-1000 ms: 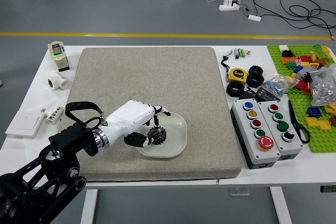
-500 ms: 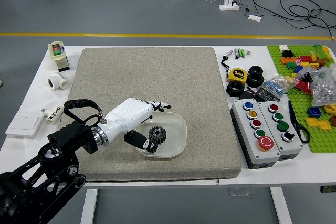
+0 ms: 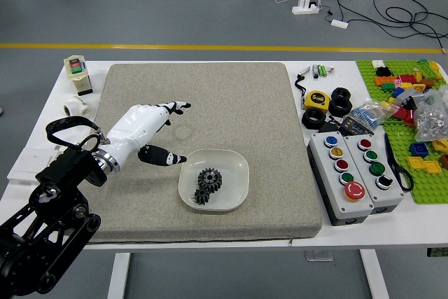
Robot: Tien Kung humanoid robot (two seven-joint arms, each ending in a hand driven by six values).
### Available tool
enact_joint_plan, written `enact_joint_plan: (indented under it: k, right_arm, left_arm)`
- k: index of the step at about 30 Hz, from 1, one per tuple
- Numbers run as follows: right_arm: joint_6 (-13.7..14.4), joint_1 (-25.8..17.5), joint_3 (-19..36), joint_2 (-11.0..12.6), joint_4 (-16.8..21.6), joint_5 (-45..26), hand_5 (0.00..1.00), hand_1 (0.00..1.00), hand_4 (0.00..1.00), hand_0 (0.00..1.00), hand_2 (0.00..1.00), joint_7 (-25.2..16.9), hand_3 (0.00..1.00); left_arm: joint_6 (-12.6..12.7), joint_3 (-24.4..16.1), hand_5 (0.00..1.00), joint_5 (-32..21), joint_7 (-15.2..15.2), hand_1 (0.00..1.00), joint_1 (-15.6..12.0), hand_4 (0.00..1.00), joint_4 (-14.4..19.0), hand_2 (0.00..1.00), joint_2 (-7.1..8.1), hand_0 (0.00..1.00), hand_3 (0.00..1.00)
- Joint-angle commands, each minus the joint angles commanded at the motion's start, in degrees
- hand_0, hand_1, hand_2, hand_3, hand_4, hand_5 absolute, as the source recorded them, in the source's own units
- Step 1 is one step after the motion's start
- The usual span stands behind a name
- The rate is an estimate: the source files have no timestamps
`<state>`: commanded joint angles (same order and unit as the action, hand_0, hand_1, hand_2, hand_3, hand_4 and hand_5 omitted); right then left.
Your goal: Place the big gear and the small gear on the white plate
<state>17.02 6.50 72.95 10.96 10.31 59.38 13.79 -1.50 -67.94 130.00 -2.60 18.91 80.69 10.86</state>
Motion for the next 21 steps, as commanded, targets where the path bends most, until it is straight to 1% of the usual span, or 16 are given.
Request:
enact_joint_plan:
  k: [1, 2, 7, 8, 10, 12, 13, 14, 17, 19, 20, 21]
  right_arm:
    - [0.01, -0.03, 0.02, -0.02, 0.0, 0.05, 0.71, 0.609, 0.763, 0.6, 0.697, 0.02, 0.565]
    - [0.02, -0.06, 0.04, -0.04, 0.0, 0.1, 0.711, 0.609, 0.763, 0.6, 0.696, 0.04, 0.565]
    - [0.02, -0.19, 0.07, -0.11, 0.0, 0.26, 0.711, 0.609, 0.763, 0.6, 0.696, 0.09, 0.565]
    - [0.02, -0.2, 0.08, -0.11, 0.0, 0.29, 0.711, 0.609, 0.763, 0.601, 0.696, 0.09, 0.564]
    - [0.02, -0.25, 0.18, -0.13, 0.0, 0.46, 0.711, 0.609, 0.763, 0.601, 0.696, 0.12, 0.564]
    - [0.02, -0.32, 0.25, -0.13, 0.0, 0.53, 0.711, 0.609, 0.763, 0.601, 0.696, 0.11, 0.564]
    - [0.02, -0.35, 0.31, -0.14, 0.0, 0.55, 0.711, 0.609, 0.763, 0.601, 0.696, 0.1, 0.564]
    - [0.02, -0.36, 0.33, -0.13, 0.0, 0.55, 0.712, 0.609, 0.764, 0.601, 0.696, 0.09, 0.564]
    - [0.0, -0.33, 0.36, -0.11, 0.0, 0.54, 0.712, 0.609, 0.764, 0.601, 0.696, 0.06, 0.564]
    - [0.0, -0.31, 0.43, -0.11, 0.0, 0.56, 0.712, 0.609, 0.764, 0.601, 0.696, 0.05, 0.564]
    - [-0.01, -0.27, 0.45, -0.11, 0.0, 0.55, 0.712, 0.609, 0.764, 0.6, 0.697, 0.05, 0.565]
    - [-0.01, -0.25, 0.43, -0.1, 0.0, 0.52, 0.712, 0.609, 0.764, 0.6, 0.697, 0.05, 0.565]
  left_arm:
    - [0.02, -0.96, 0.239, 0.0, -0.29, 0.59, -0.17, 0.998, -0.34, 0.787, -0.17, 0.395, 0.858]
    - [0.03, -2.05, 0.298, 0.0, -0.54, 0.624, -0.32, 0.883, -0.64, 0.78, -0.31, 0.457, 0.849]
    - [0.36, -8.48, 0.298, 0.0, -2.02, 0.624, -1.49, 0.883, -2.97, 0.78, -1.27, 0.457, 0.849]
    - [0.45, -9.32, 0.307, 0.0, -2.13, 0.637, -1.61, 0.876, -3.22, 0.784, -1.36, 0.479, 0.849]
    - [1.5, -11.65, 0.307, 0.0, -2.51, 0.637, -2.32, 0.876, -4.24, 0.784, -1.71, 0.479, 0.849]
    - [2.95, -13.55, 0.307, 0.0, -2.7, 0.637, -3.15, 0.876, -4.67, 0.784, -2.02, 0.479, 0.849]
    - [4.12, -14.46, 0.307, 0.0, -2.6, 0.637, -3.59, 0.876, -4.81, 0.784, -2.19, 0.479, 0.849]
    - [5.17, -15.18, 0.356, 0.0, -2.55, 0.683, -3.96, 0.837, -5.02, 0.791, -2.39, 0.56, 0.816]
    - [8.87, -16.58, 0.356, 0.0, -2.36, 0.683, -4.67, 0.837, -5.59, 0.791, -2.95, 0.56, 0.816]
    - [10.62, -17.06, 0.356, -2.97, -1.6, 0.683, -5.04, 0.837, -5.83, 0.791, -3.25, 0.56, 0.816]
    - [11.8, -17.08, 0.545, -5.58, -0.62, 0.714, -5.35, 0.797, -6.0, 0.82, -3.5, 0.636, 0.774]
    - [12.3, -17.0, 0.545, -7.82, -0.03, 0.714, -5.56, 0.797, -6.02, 0.82, -3.64, 0.636, 0.774]
